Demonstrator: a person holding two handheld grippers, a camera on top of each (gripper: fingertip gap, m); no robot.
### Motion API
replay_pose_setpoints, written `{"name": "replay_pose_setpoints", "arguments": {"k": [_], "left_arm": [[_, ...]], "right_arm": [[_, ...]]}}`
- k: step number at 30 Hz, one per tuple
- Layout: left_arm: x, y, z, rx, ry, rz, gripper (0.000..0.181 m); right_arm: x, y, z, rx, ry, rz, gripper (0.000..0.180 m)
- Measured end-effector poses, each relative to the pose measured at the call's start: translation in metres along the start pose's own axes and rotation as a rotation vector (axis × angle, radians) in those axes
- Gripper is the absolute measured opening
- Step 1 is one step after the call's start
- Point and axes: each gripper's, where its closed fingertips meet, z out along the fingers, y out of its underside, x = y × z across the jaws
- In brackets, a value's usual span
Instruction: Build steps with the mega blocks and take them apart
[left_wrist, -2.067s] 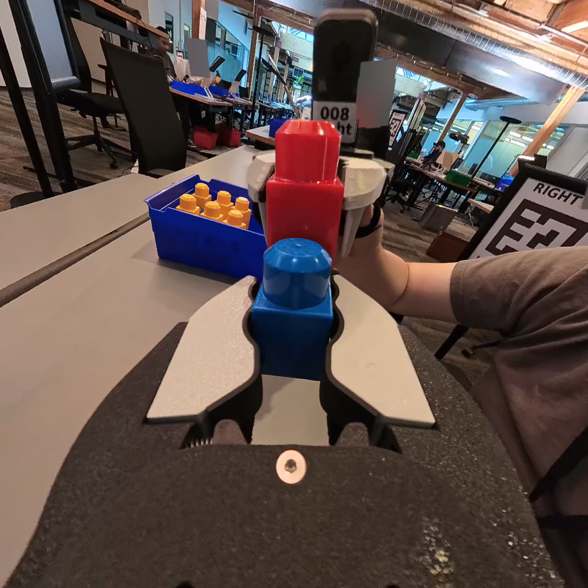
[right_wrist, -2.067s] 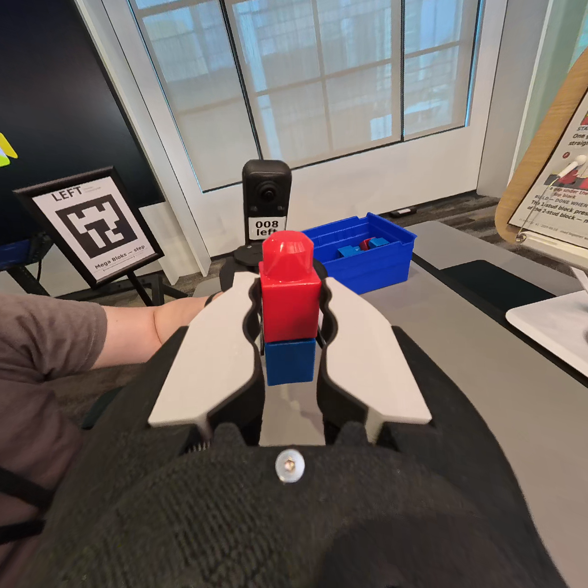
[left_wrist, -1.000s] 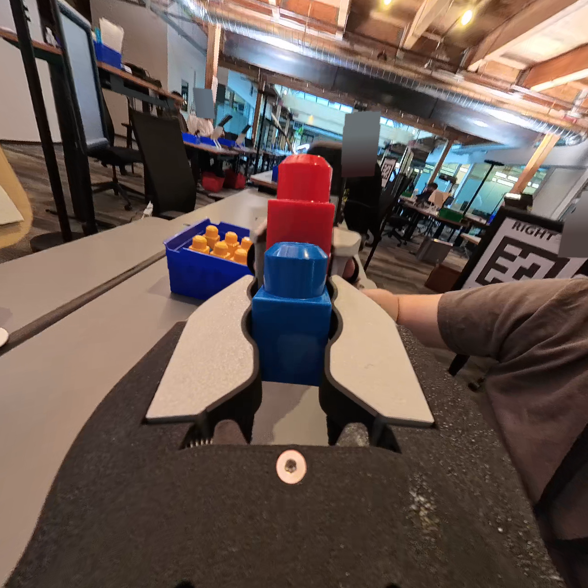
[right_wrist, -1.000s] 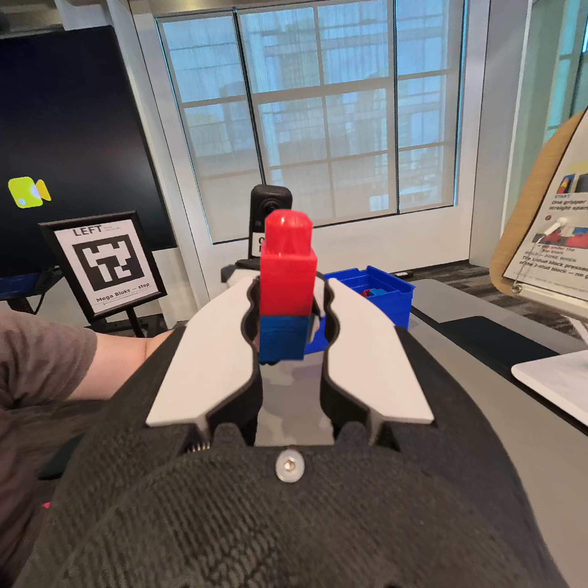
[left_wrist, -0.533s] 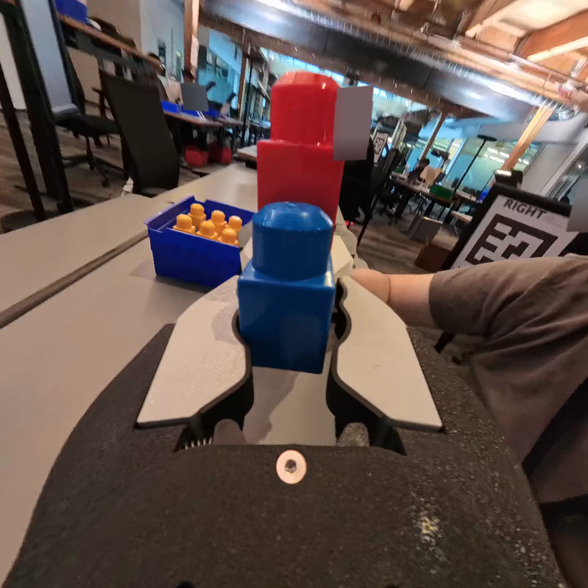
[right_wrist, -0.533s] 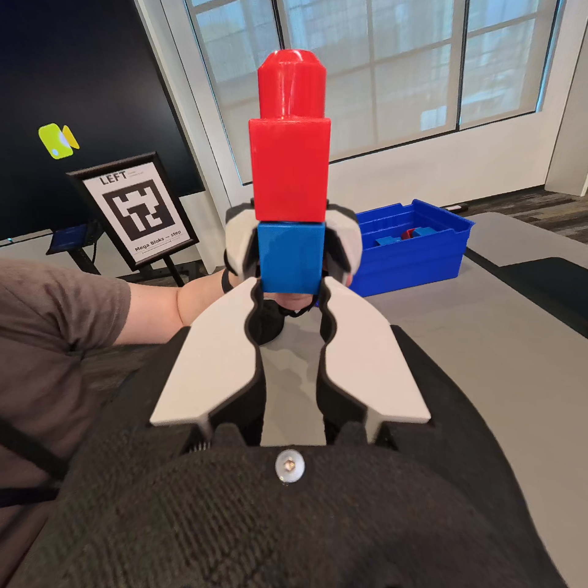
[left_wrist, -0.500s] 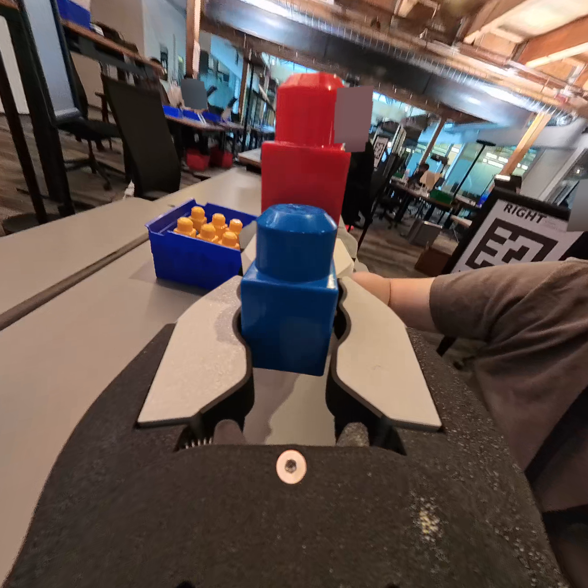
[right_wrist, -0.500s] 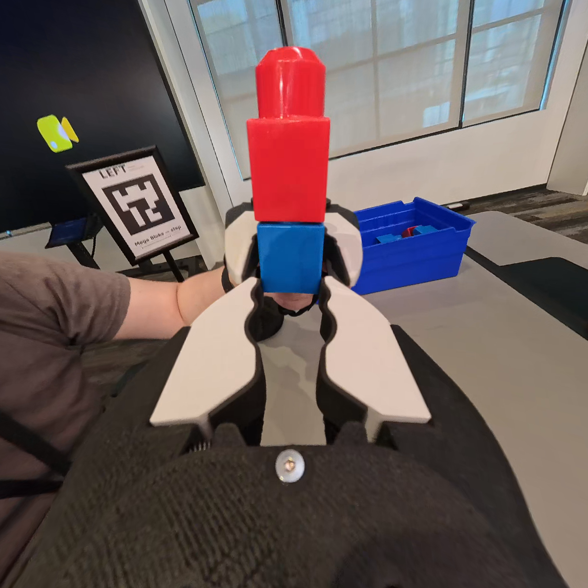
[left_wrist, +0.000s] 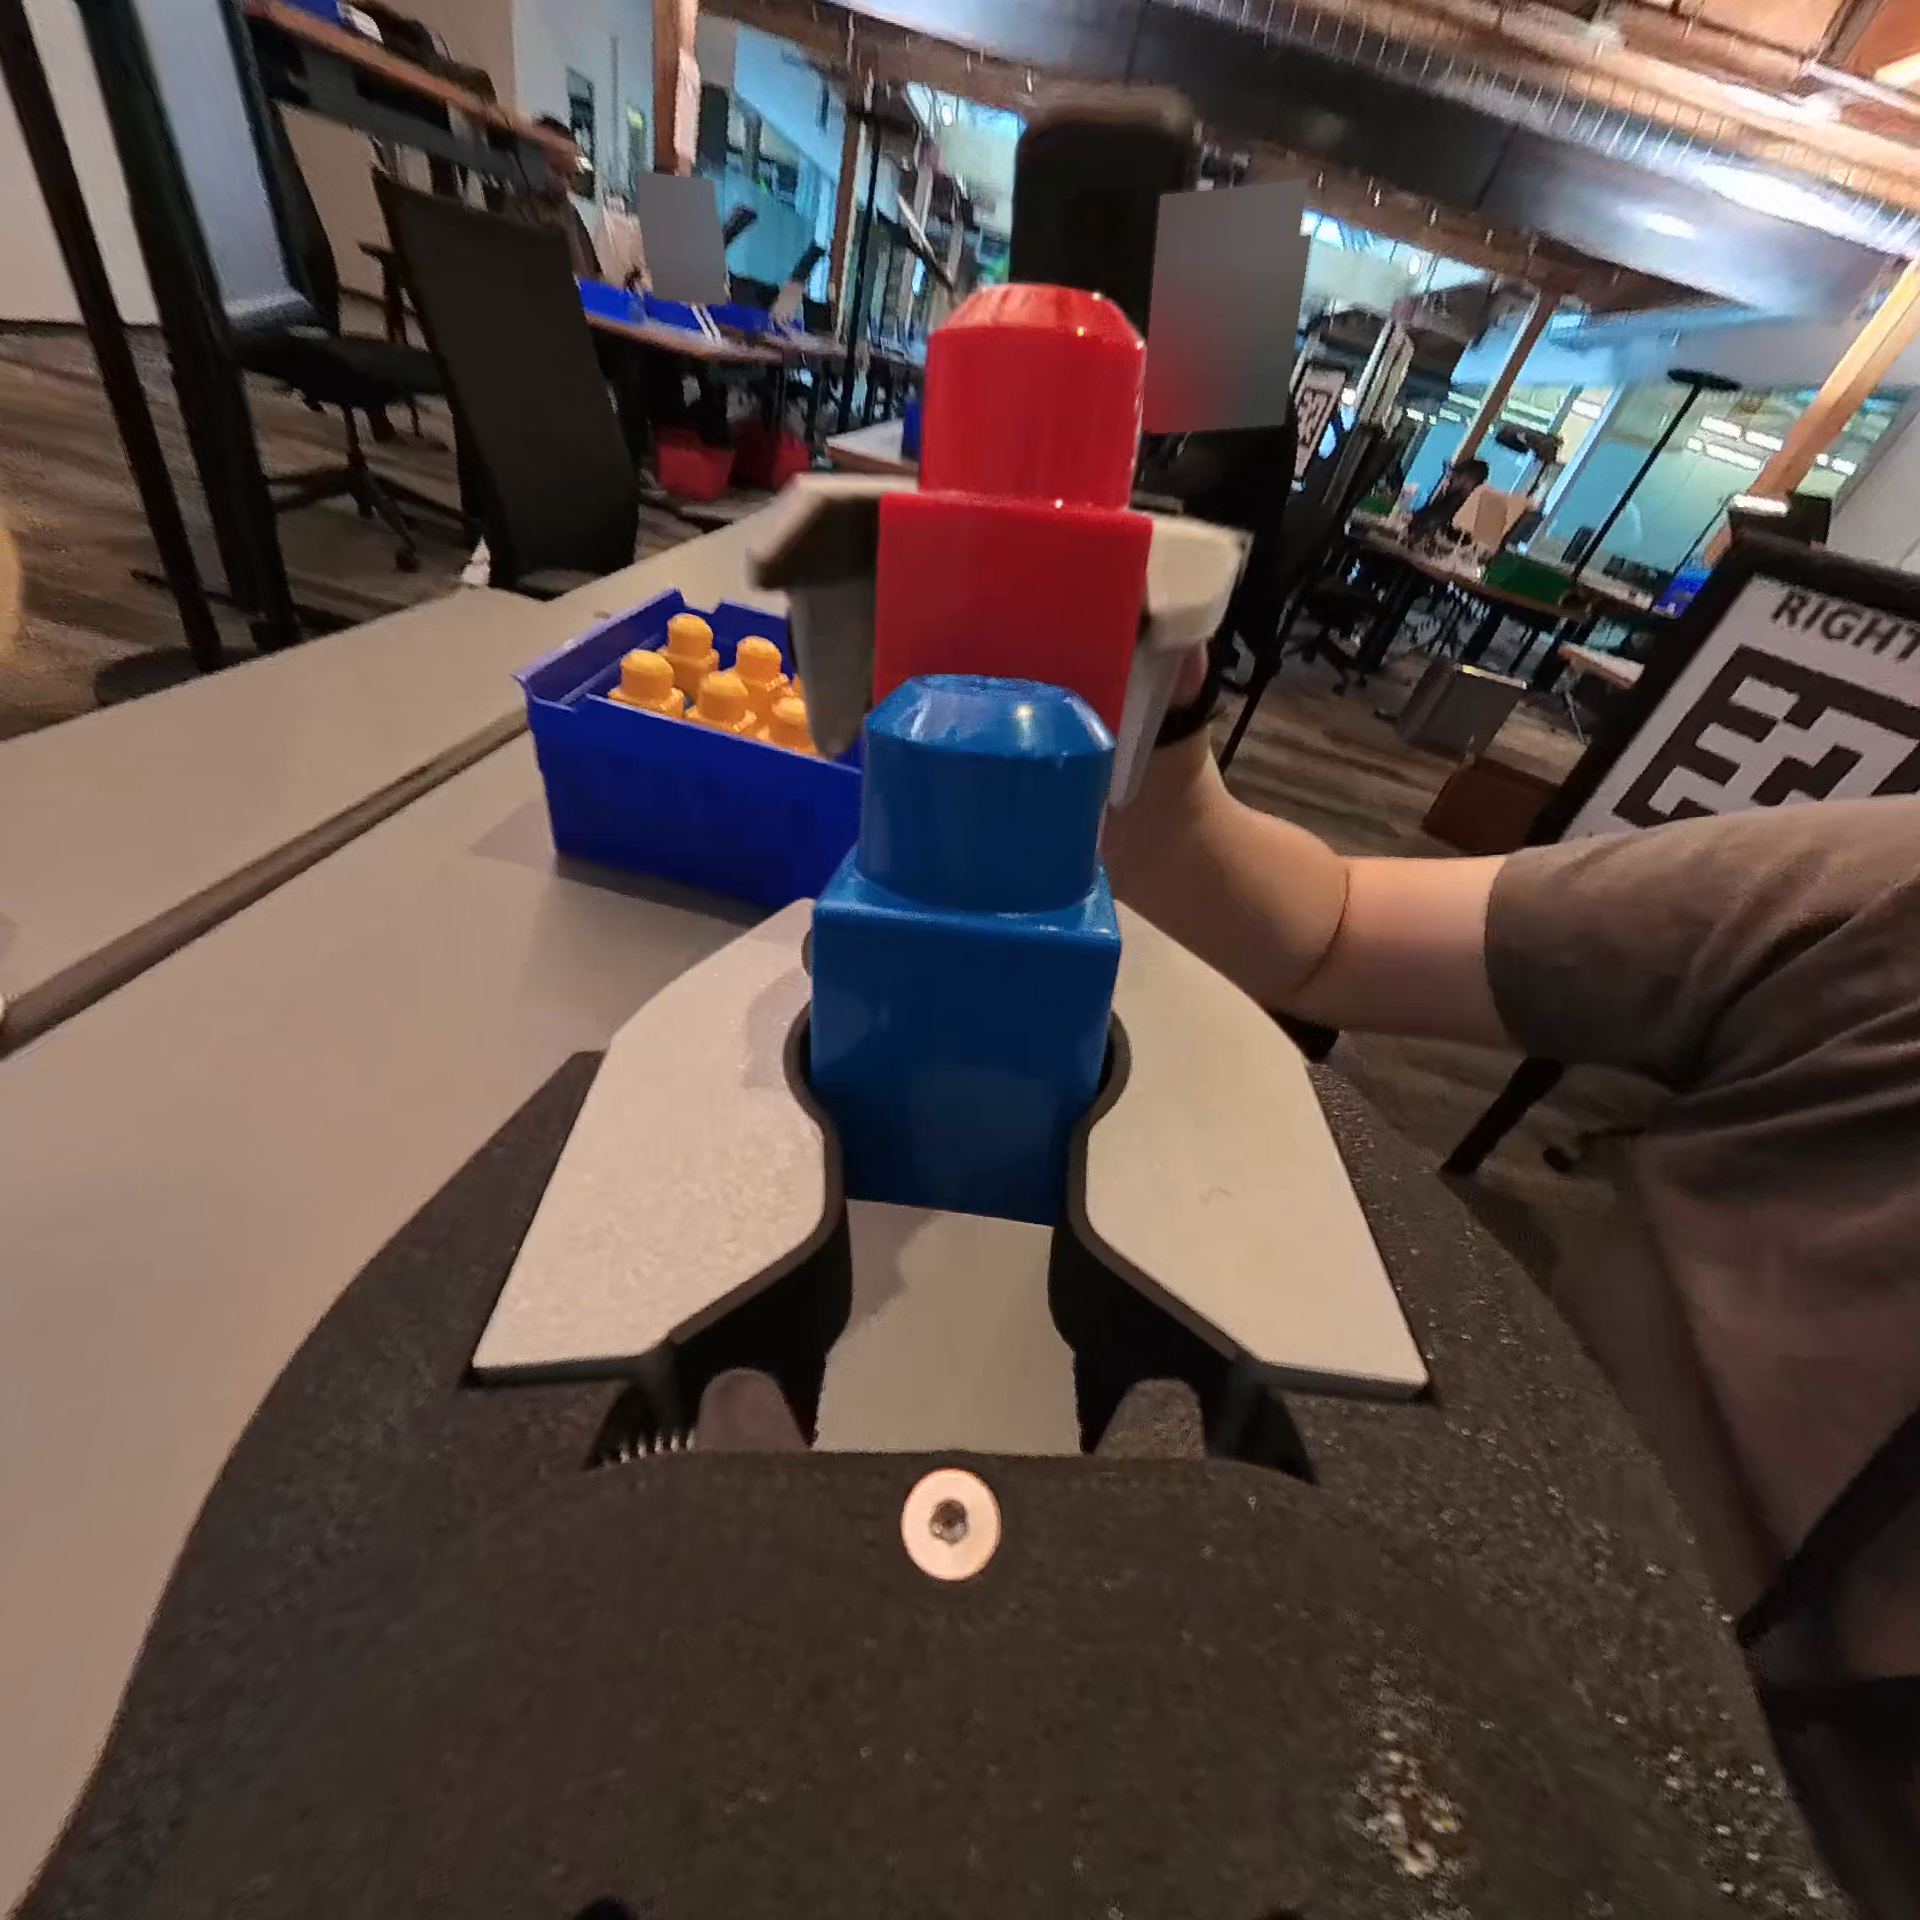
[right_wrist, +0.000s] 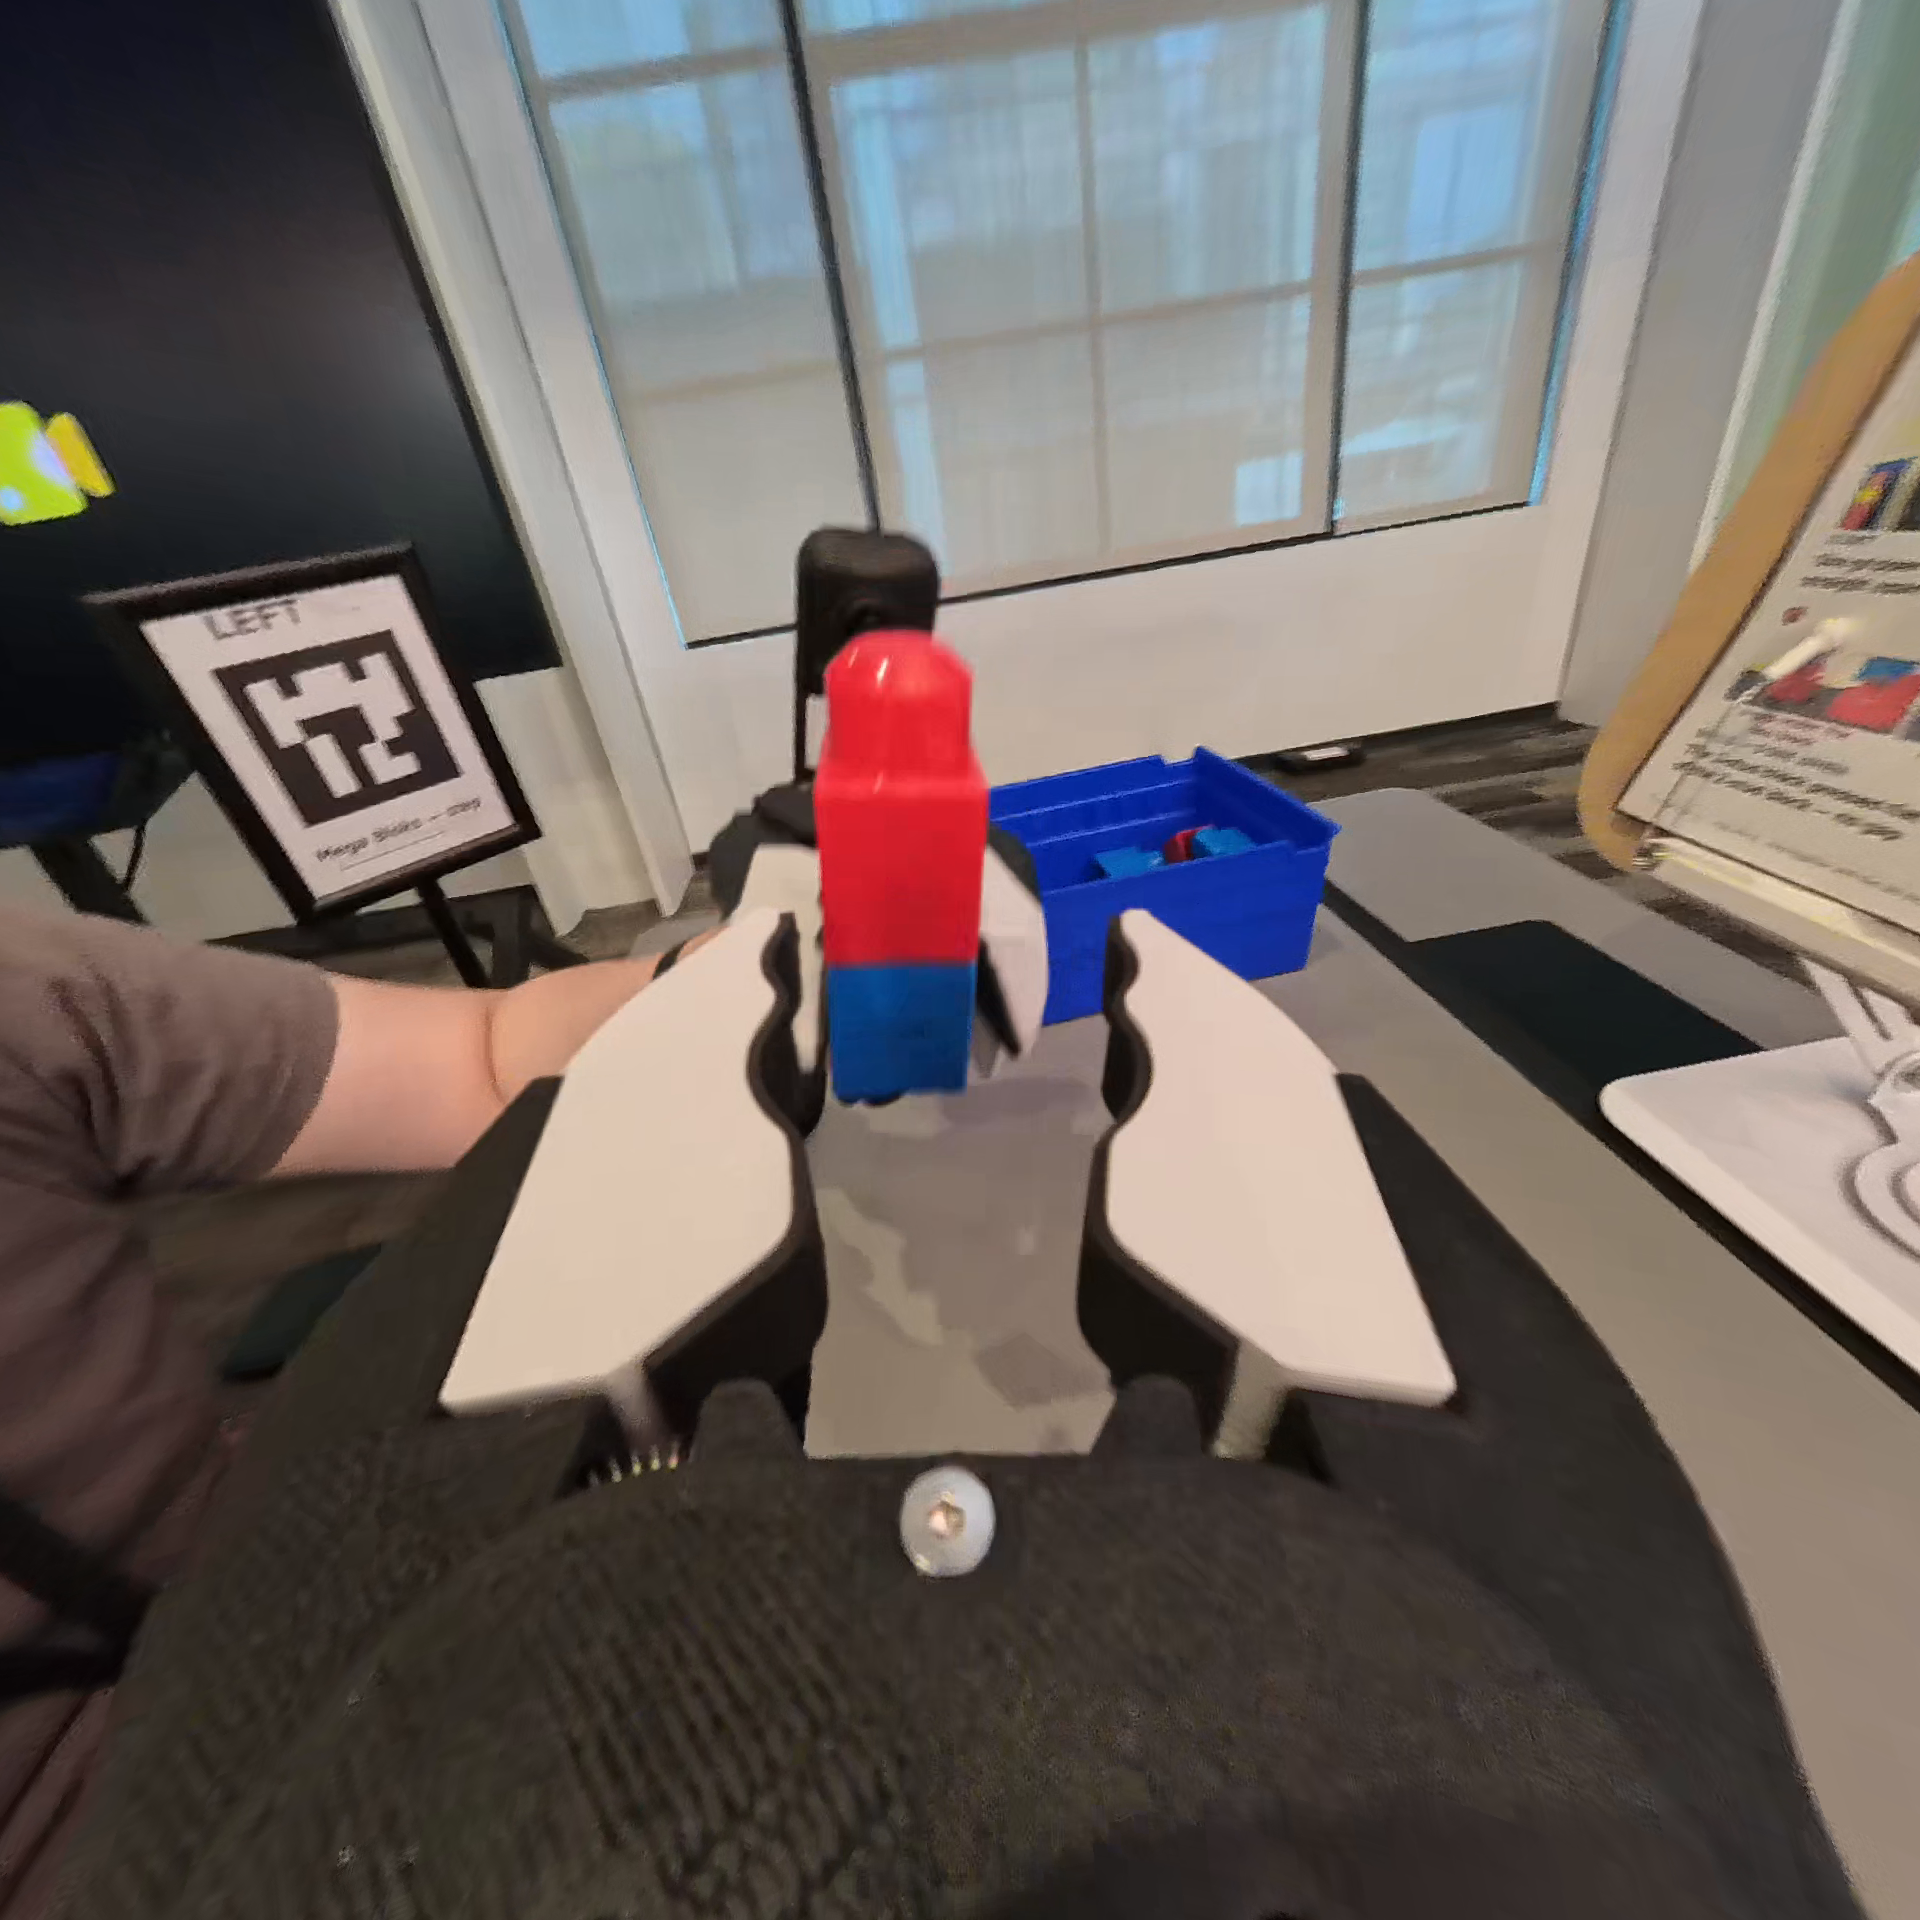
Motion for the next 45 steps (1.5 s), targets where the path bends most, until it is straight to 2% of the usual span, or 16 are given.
{"name": "replay_pose_setpoints", "arguments": {"k": [5,6,7,8,14,33,39,45], "left_arm": [[0.004,0.014,0.014,-0.059,-0.001,-0.01,0.044],[0.004,0.015,0.015,-0.059,-0.004,-0.014,0.044],[0.003,0.014,0.015,-0.045,-0.002,-0.015,0.044],[0.004,0.013,0.015,-0.034,0.004,-0.021,0.044],[0.006,0.003,0.012,0.046,0.032,-0.073,0.043],[0.013,-0.003,0.014,0.087,0.031,-0.087,0.041],[0.017,-0.006,0.013,0.082,0.032,-0.066,0.042],[0.014,-0.003,0.012,0.065,0.035,-0.076,0.041]], "right_arm": [[-0.007,0.007,0.006,-0.065,0.007,0.016,0.063],[-0.009,0.009,0.007,-0.078,0.001,0.017,0.06],[-0.011,0.009,0.007,-0.081,-0.01,0.019,0.039],[-0.012,0.009,0.007,-0.074,-0.012,0.029,0.037],[-0.009,0.005,0.007,0.02,-0.013,0.084,0.037],[-0.012,-0.004,0.003,0.327,0.001,0.118,0.037],[-0.017,-0.006,0.002,0.337,0.013,0.032,0.038],[-0.015,-0.004,0.003,0.322,0.001,0.045,0.038]]}}
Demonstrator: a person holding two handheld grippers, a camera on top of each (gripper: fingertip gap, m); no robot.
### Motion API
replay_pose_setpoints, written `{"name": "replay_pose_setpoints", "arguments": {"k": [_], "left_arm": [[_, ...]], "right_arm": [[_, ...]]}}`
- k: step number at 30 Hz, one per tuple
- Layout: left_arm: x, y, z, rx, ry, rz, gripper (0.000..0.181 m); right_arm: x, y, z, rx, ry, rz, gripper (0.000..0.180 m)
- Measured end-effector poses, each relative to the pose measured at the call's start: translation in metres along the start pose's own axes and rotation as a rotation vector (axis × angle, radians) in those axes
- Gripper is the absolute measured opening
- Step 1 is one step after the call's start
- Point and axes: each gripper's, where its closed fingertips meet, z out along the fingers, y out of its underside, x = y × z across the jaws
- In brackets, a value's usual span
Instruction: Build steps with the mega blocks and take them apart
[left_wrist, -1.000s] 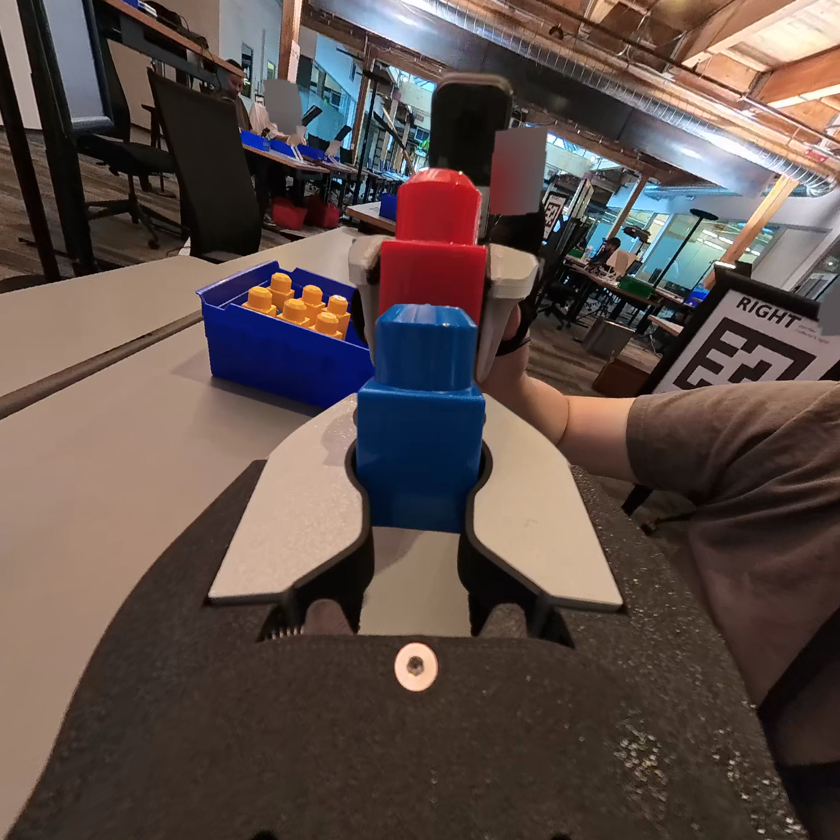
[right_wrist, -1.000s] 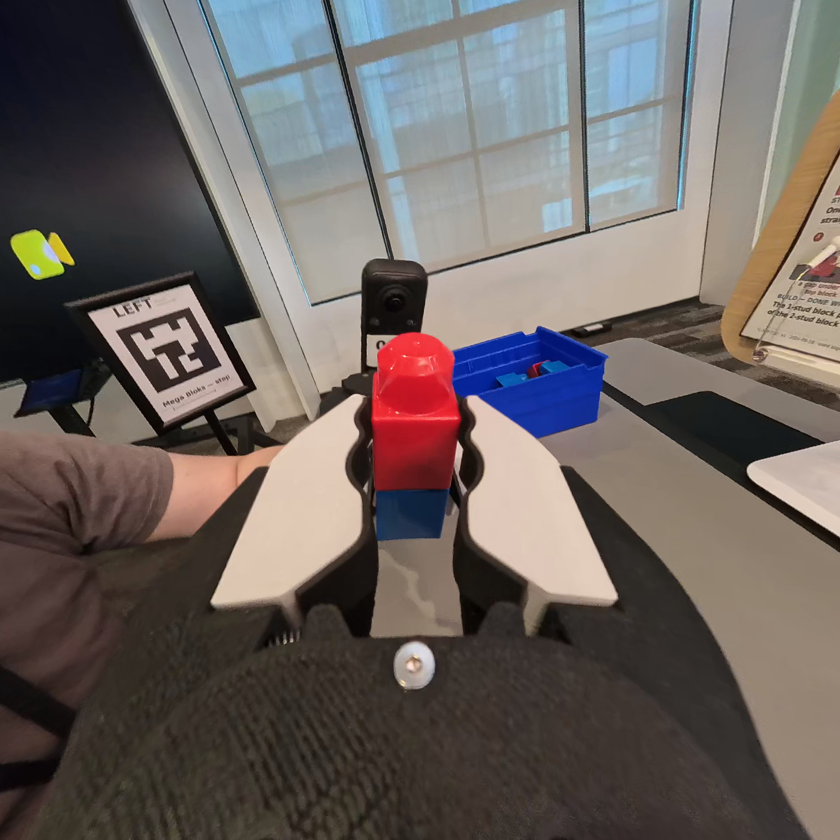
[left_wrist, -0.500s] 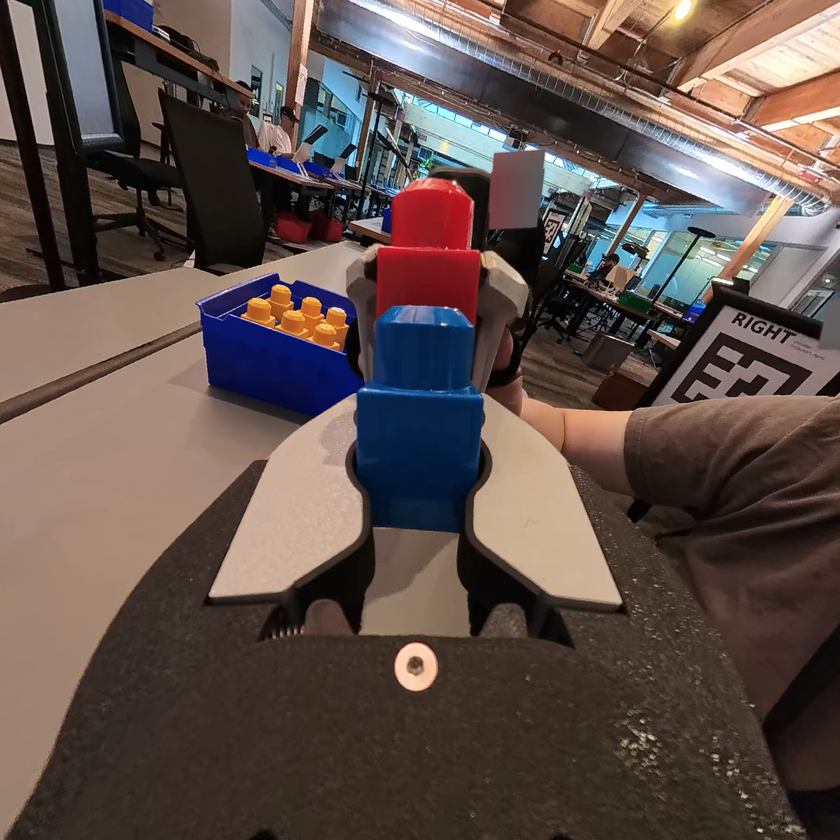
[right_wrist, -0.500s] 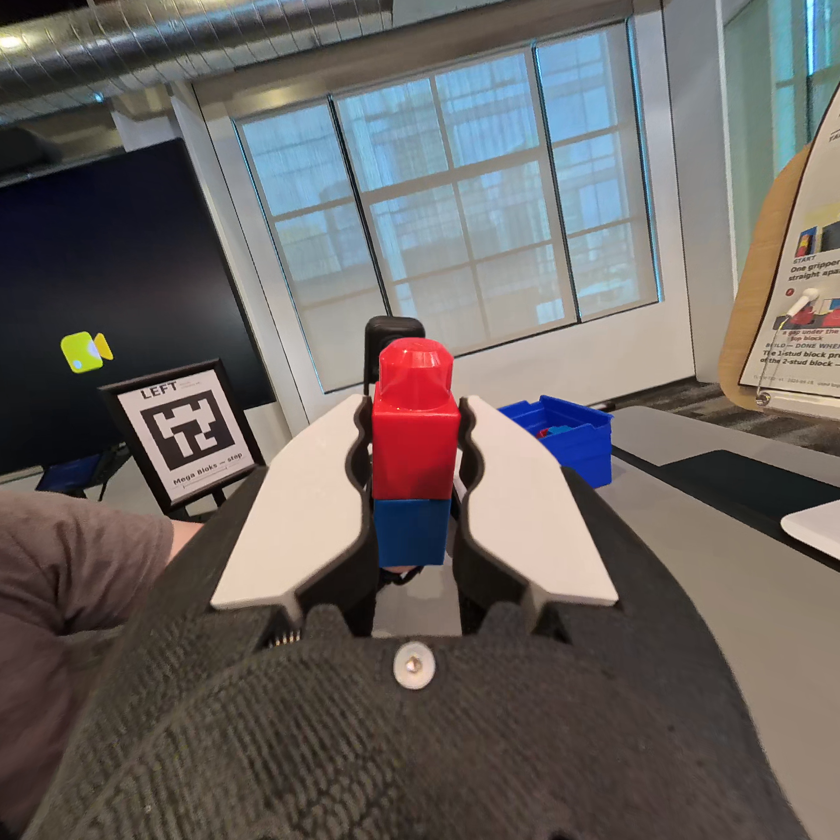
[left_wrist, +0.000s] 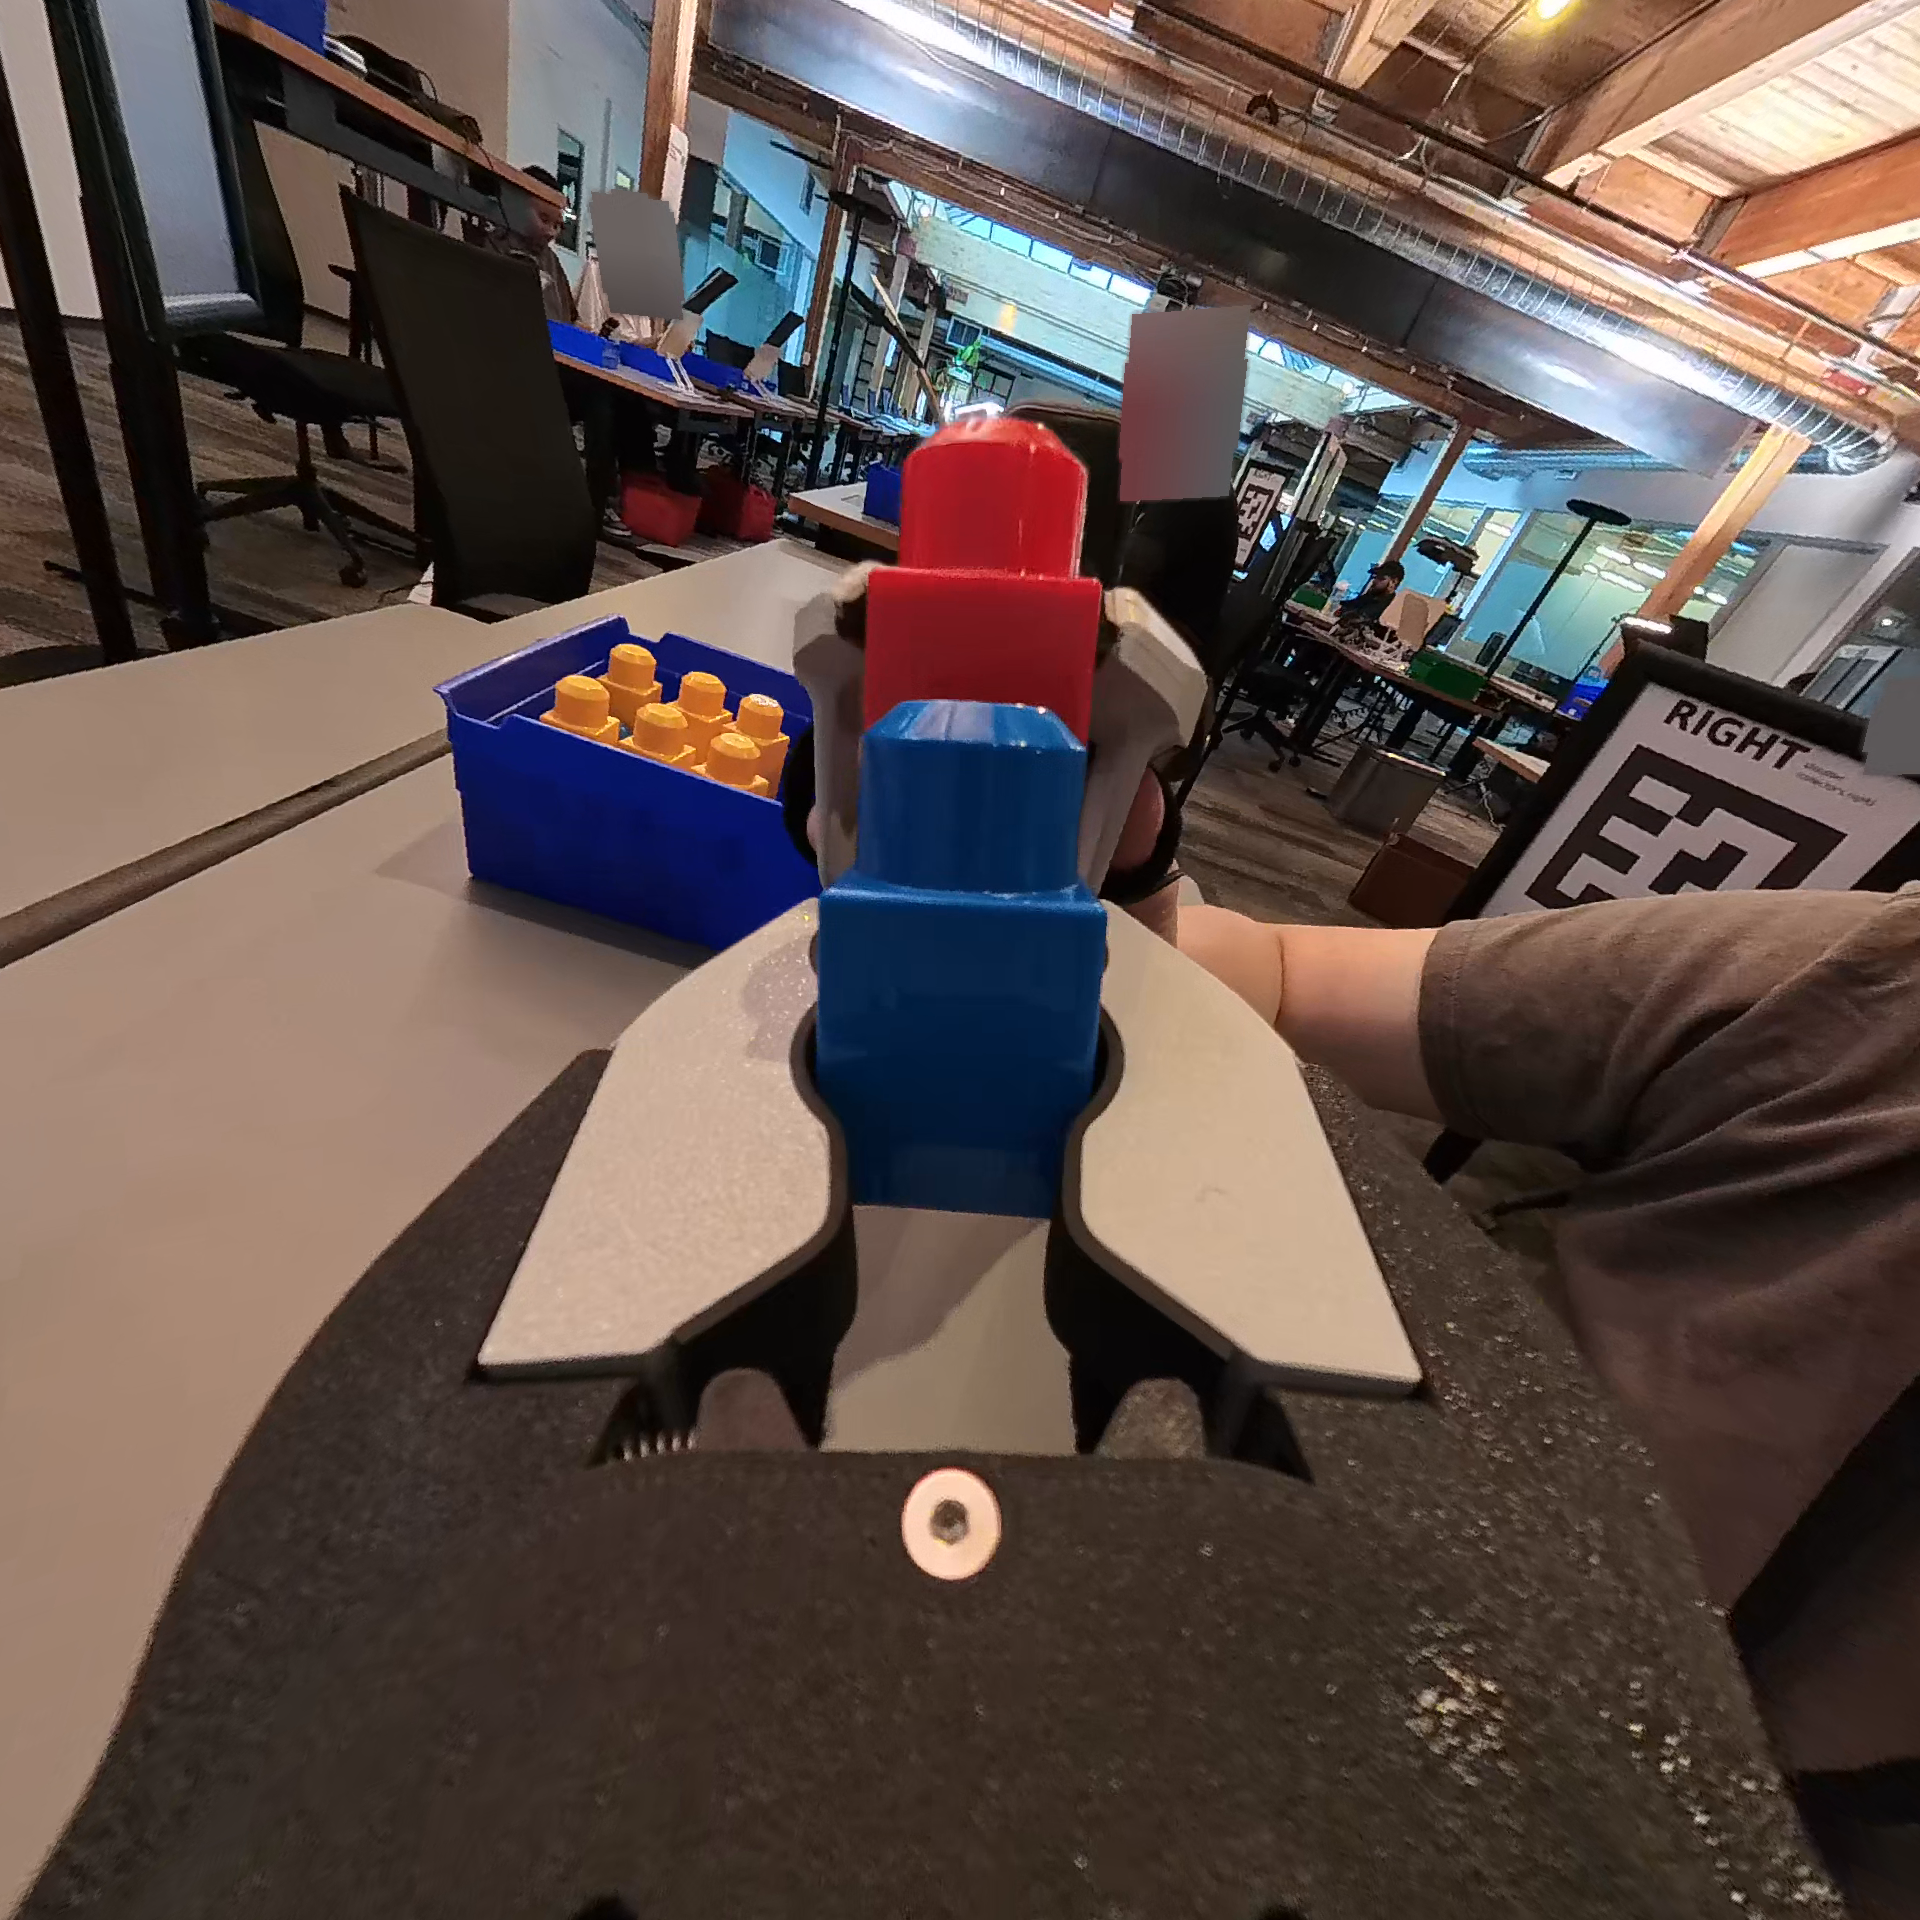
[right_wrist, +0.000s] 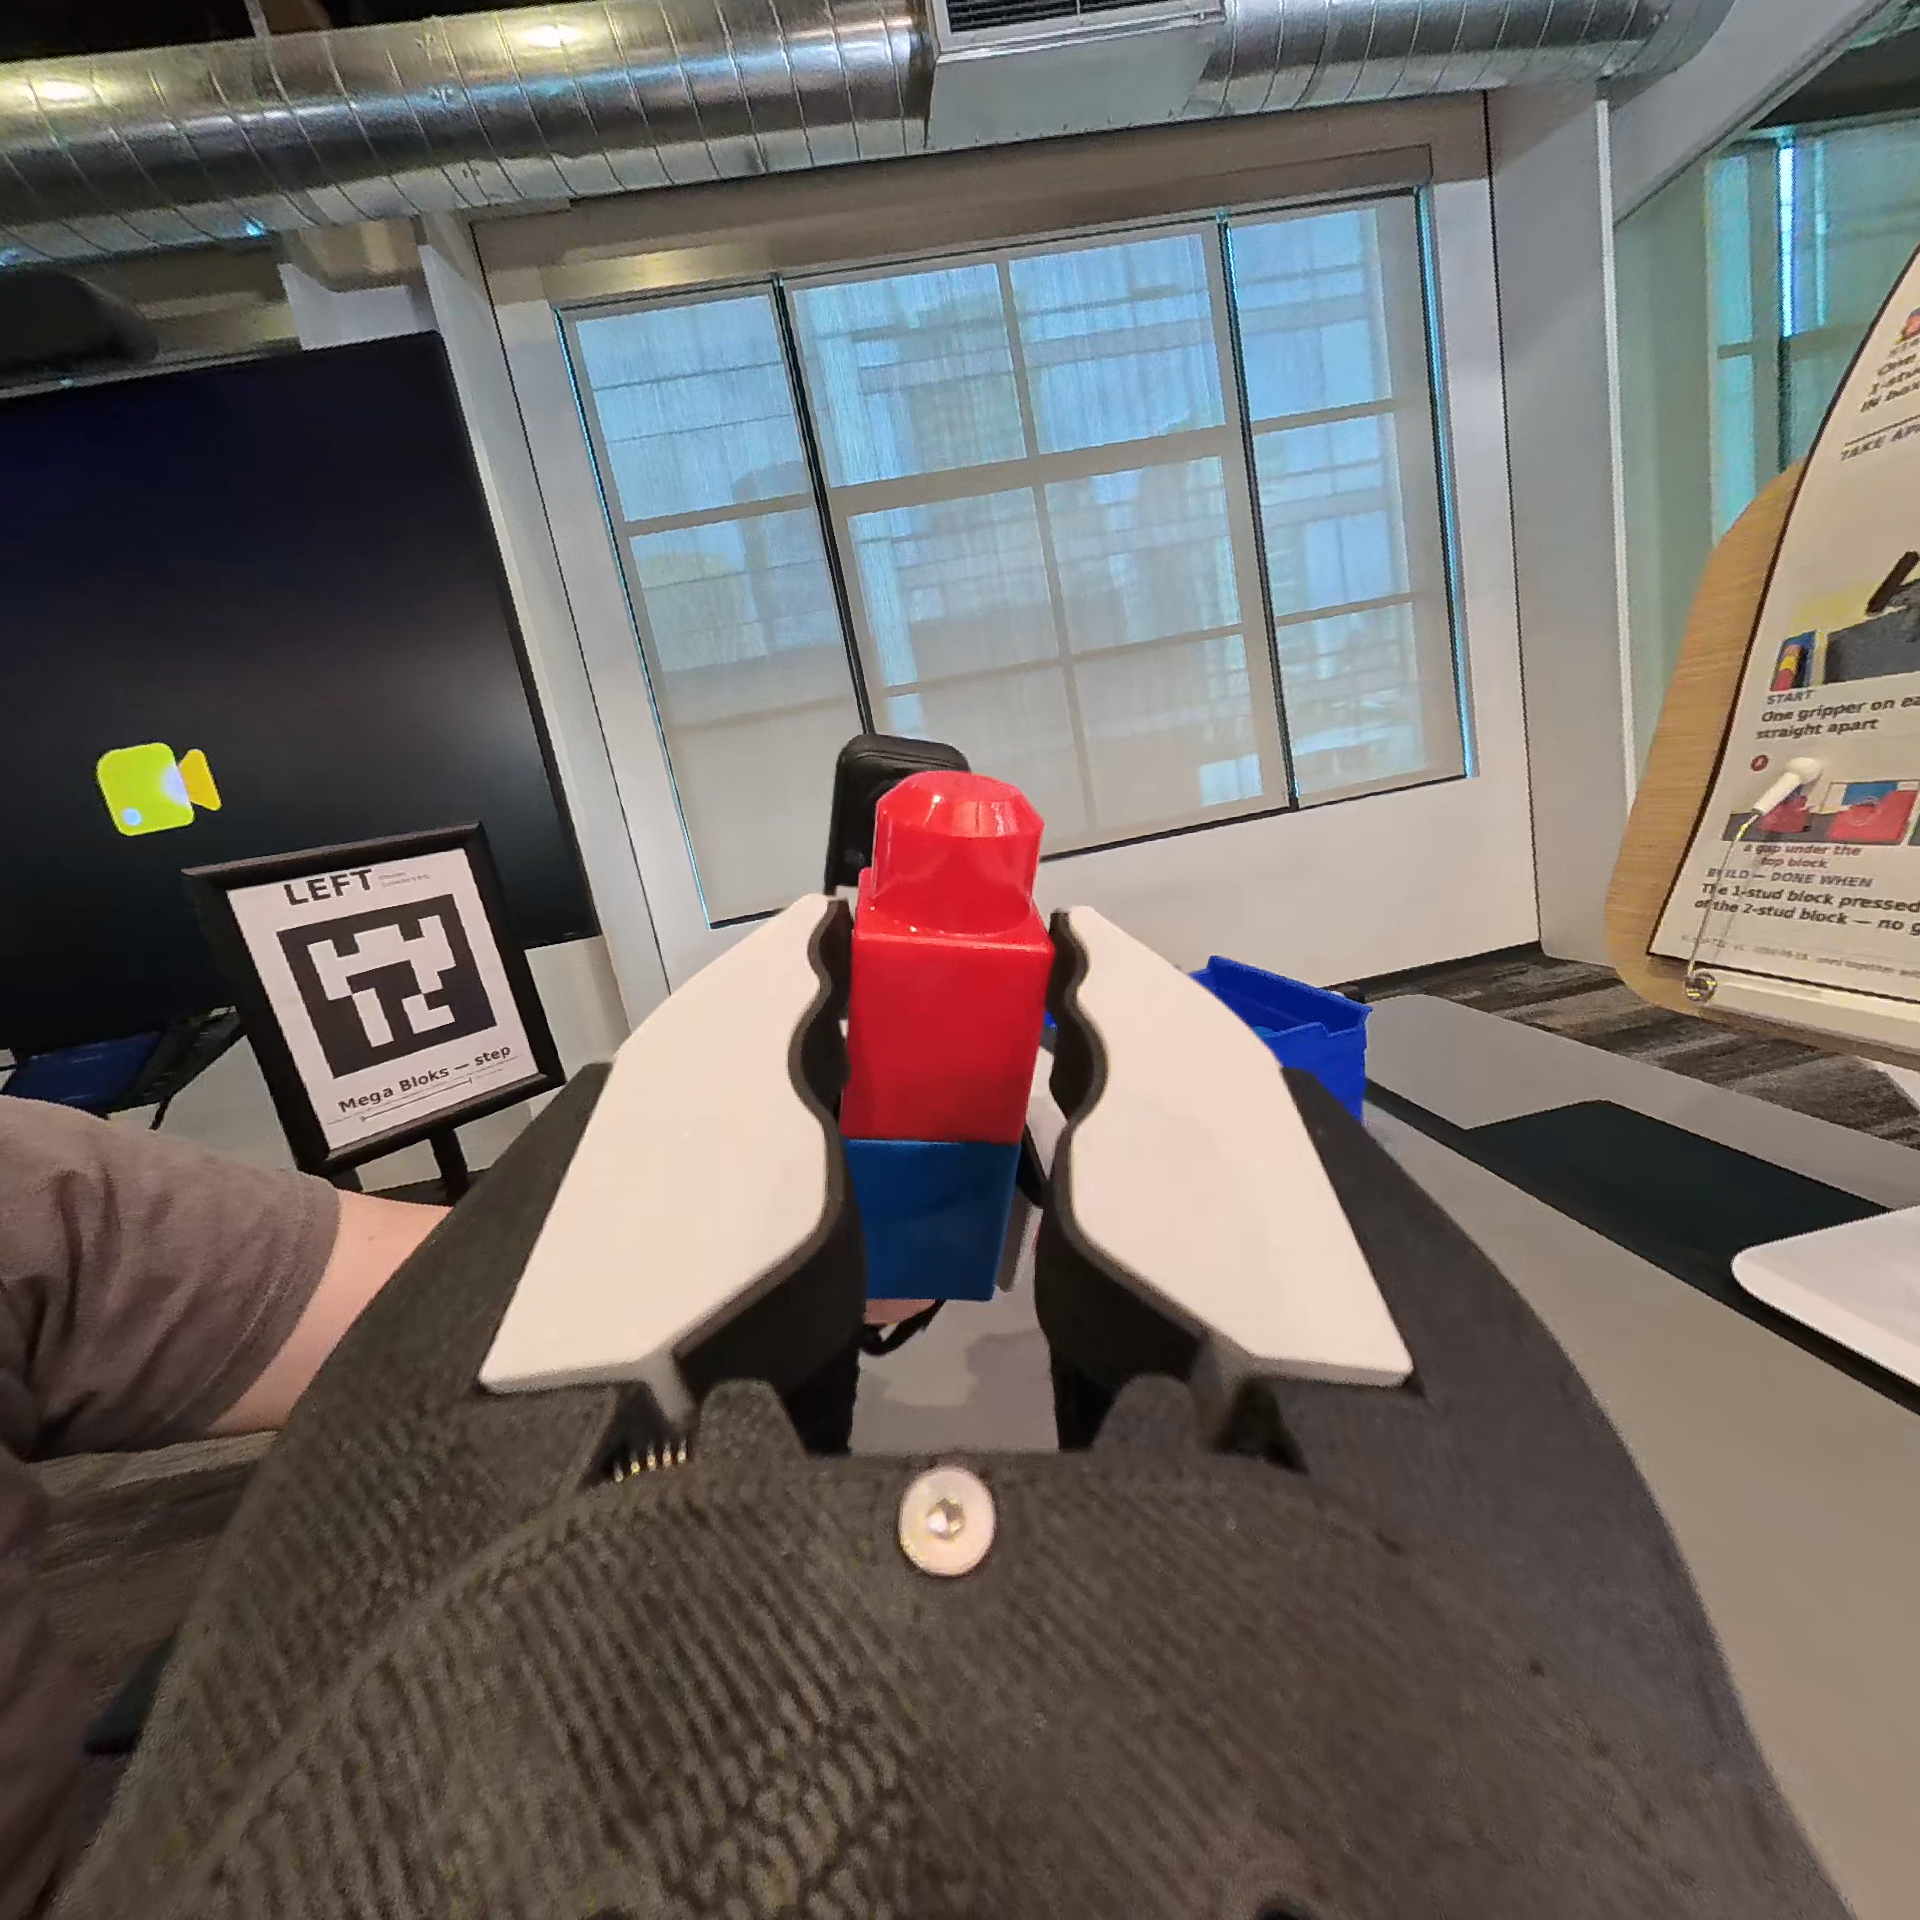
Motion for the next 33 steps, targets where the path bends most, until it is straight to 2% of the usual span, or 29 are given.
{"name": "replay_pose_setpoints", "arguments": {"k": [7,9,12,15,19,21,22,25,27,30,33], "left_arm": [[0.006,-0.01,-0.006,-0.007,0.028,0.06,0.042],[0.014,-0.015,-0.009,-0.006,0.066,0.061,0.042],[0.008,-0.002,-0.013,-0.126,0.01,0.164,0.042],[-0.008,0.016,-0.012,-0.271,-0.119,0.329,0.042],[-0.008,0.027,-0.004,-0.305,-0.125,0.351,0.042],[-0.007,0.03,-0.003,-0.322,-0.117,0.356,0.042],[-0.007,0.032,-0.003,-0.325,-0.109,0.36,0.042],[0.001,0.031,-0.002,-0.3,-0.056,0.341,0.043],[-0.001,0.029,-0.001,-0.292,-0.064,0.319,0.062],[-0.01,0.031,-0.004,-0.314,-0.11,0.313,0.081],[-0.014,0.031,-0.009,-0.321,-0.11,0.288,0.078]], "right_arm": [[-0.006,-0.005,0.006,-0.115,-0.065,0.008,0.037],[-0.009,-0.015,0.004,-0.166,-0.073,-0.027,0.049],[-0.005,-0.017,-0.005,-0.363,-0.028,-0.028,0.066],[-0.007,0.001,-0.024,-0.626,-0.007,-0.122,0.068],[-0.003,0.021,-0.039,-0.832,0.037,-0.307,0.061],[-0.007,0.027,-0.04,-0.865,0.009,-0.342,0.048],[-0.009,0.028,-0.04,-0.871,-0.006,-0.347,0.033],[-0.013,0.026,-0.041,-0.869,-0.023,-0.335,0.032],[-0.011,0.019,-0.043,-0.864,0.004,-0.365,0.032],[-0.005,-0.004,-0.057,-0.874,0.075,-0.439,0.032],[0.015,-0.051,-0.105,-0.92,0.262,-0.573,0.032]]}}
